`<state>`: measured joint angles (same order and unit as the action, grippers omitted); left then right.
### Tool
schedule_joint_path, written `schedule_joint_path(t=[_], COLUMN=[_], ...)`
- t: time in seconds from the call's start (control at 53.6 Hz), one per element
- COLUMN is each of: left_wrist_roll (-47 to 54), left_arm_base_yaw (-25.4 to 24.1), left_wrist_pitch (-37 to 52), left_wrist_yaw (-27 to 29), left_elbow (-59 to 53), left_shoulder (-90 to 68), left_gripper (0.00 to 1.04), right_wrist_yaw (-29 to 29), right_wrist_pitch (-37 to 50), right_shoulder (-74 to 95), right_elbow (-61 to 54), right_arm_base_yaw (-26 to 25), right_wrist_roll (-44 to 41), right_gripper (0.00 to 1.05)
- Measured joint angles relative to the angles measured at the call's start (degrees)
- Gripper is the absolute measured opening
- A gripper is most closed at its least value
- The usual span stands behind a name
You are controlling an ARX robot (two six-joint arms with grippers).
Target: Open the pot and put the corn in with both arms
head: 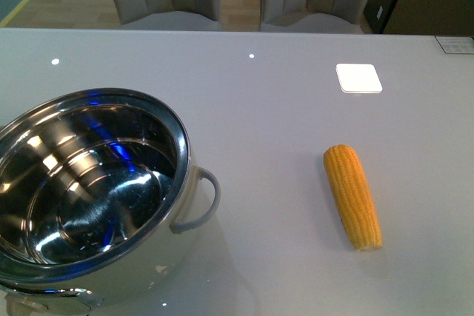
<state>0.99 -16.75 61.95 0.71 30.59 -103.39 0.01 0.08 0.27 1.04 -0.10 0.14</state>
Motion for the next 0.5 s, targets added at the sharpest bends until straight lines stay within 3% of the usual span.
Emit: schedule_joint_path(t=[0.242,0.503], left_wrist_roll=[-1.77,-1.95], left_arm_base_yaw=[5.81,9.53], left_wrist_pitch=[-1.14,-11.39], left_wrist_yaw=[2.29,2.84], left_elbow=[-5.31,-12.20], left_shoulder=[9.29,30.67], left_gripper=[0.98,0.98], right_wrist_yaw=[0.00,0.00], right_wrist_pitch=[0.00,0.00], right_shoulder=[0.02,0.02], right_elbow=[0.00,-0.02], right_arm_base_yaw=[0.00,0.00], right_wrist_roll=[0.00,0.00], right_gripper=[0.96,0.96])
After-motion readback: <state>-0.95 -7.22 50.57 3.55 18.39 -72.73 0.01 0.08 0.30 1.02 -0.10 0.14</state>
